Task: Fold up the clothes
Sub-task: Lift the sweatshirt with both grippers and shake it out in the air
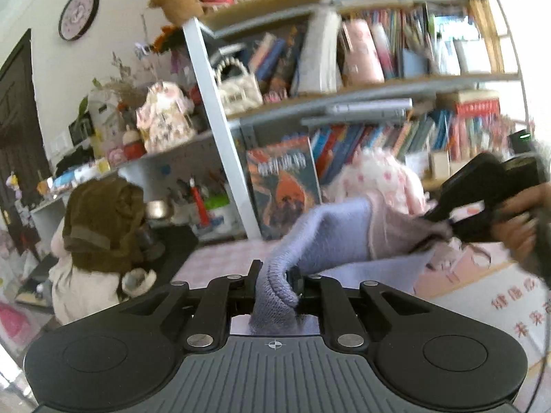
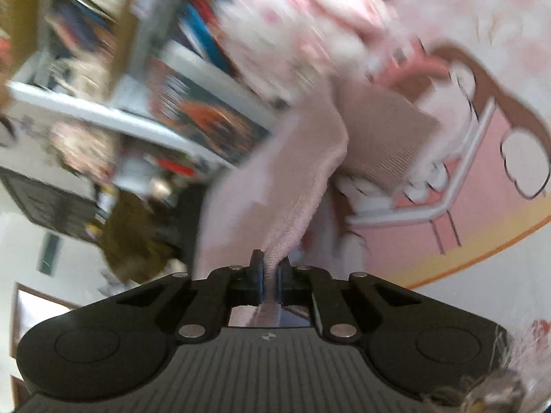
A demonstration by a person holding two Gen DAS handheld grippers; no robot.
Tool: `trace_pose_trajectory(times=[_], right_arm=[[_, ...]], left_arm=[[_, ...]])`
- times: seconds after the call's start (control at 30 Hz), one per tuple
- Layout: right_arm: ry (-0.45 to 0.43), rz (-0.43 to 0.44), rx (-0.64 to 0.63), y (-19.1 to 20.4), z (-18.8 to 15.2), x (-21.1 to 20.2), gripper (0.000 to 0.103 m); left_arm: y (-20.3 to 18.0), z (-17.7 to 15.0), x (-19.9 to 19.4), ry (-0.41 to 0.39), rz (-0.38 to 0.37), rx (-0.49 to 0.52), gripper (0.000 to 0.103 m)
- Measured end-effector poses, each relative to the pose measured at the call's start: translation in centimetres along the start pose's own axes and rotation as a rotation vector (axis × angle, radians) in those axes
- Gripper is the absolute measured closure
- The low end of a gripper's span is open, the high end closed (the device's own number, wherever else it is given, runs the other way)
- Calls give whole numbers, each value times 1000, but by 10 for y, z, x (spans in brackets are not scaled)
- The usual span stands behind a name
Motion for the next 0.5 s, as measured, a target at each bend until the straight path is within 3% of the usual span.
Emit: trace_pose_trajectory(times=[0.2,0.37,0.5], right_arm=[[-179,250,-95,80,-27,-91,96],[-285,385,-302,142,-72,-168,96],[-368,490,-471,192,-110,-230,96]], left_arm=[[49,21,-23,-233,-81,-99,90],[94,45,-63,-482,-187,-188,91],[115,72,-94,-669,-204,-184,90]])
Point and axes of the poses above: each gripper's, at about its wrist camera, not at the fingertips, and x roughly the way its jaws point, y to its left, z to its top, the point moved 5 cm from there along x, roughly the way its jaws point, and after that the axes turned 13 degrees about x, right-handed, at the moved point
